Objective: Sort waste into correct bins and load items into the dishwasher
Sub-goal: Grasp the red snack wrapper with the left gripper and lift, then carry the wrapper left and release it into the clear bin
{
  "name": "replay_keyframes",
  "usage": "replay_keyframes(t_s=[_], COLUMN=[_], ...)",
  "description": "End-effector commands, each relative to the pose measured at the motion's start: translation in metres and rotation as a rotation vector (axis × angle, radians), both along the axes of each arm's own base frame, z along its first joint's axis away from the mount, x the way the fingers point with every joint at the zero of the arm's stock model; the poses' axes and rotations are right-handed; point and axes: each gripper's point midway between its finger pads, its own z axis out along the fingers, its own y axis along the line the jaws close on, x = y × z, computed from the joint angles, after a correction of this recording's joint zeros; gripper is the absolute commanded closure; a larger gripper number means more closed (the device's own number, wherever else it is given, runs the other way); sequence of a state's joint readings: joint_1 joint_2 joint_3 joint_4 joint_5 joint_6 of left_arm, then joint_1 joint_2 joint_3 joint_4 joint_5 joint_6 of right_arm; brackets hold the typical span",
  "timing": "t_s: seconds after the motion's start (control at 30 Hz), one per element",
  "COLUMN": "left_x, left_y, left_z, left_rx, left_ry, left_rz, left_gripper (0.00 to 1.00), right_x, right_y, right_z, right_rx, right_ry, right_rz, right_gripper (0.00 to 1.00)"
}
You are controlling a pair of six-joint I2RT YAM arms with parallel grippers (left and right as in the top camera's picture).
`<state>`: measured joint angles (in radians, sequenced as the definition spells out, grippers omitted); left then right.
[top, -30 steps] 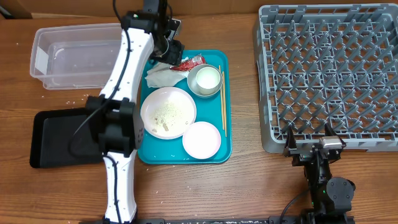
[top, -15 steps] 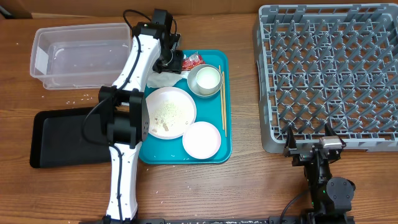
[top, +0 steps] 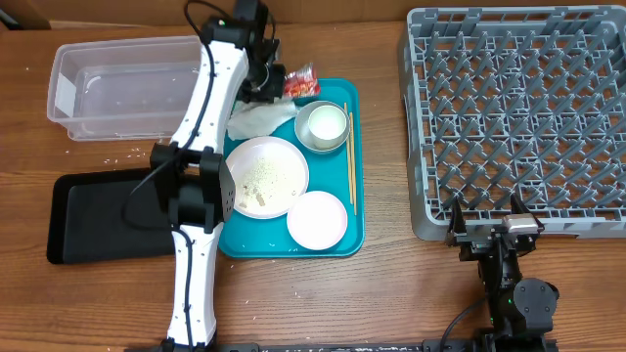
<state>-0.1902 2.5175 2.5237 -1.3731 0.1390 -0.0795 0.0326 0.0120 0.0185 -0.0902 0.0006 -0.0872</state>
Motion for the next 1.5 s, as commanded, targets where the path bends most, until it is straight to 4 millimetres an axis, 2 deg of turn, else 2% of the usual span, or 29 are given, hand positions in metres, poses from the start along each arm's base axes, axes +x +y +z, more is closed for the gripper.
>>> replay_keyframes(t_s=[0.0,0.13,0.23,0.37,0.4,0.5,0.7,0.87,1.2,1.37,1.47], left_x=[0.002,-0.003,-0.005,-0.003,-0.002,-0.001,-0.009,-0.017,-0.031,-0.037,-0.038], left_y=[-0.006,0.000,0.018,0.088,0.104,0.143,0.208,0.236,0.245,0.255,0.260], left_z=[0.041,0.072,0.094,0.122,0.132,0.144,0.136,0.123,0.081,0.075,0.076], left_rx=[-0.032,-0.044,-0.017,0.137,0.145,0.126,0.086,0.100,0.174,0.232,0.229], left_ry=[-0.054,-0.083,-0.117,-0.201,-0.231,-0.262,-0.223,-0.175,-0.021,-0.005,-0.011], left_rz=[0.031,0.069,0.123,0.408,0.455,0.627,0.878,0.951,0.905,0.923,1.001], left_gripper=[0.96,0.96,0.96,0.96,0.96,0.96,0.96,0.94,0.96,0.96,0.96], right_x=[0.000,0.000,0.000,0.000,0.000,0.000,0.000,0.000,0.000,0.000,0.000], right_y=[-0.002,-0.002,-0.002,-0.002,-0.002,-0.002,-0.002,-0.002,-0.002,-0.002,-0.002], right_z=[-0.002,-0.002,-0.002,-0.002,-0.002,-0.002,-0.002,-0.002,-0.002,-0.002,-0.002], right_rx=[-0.007,-0.007,-0.007,-0.007,-0.007,-0.007,-0.007,-0.007,-0.007,-0.007,-0.007], right_ry=[-0.004,-0.004,-0.004,-0.004,-0.004,-0.004,-0.004,-0.004,-0.004,-0.004,-0.004], right_rz=[-0.009,-0.009,-0.009,-0.009,-0.009,-0.009,-0.009,-0.009,-0.009,-0.009,-0.009], right_gripper=[0.00,0.00,0.00,0.00,0.00,0.00,0.00,0.00,0.00,0.00,0.00])
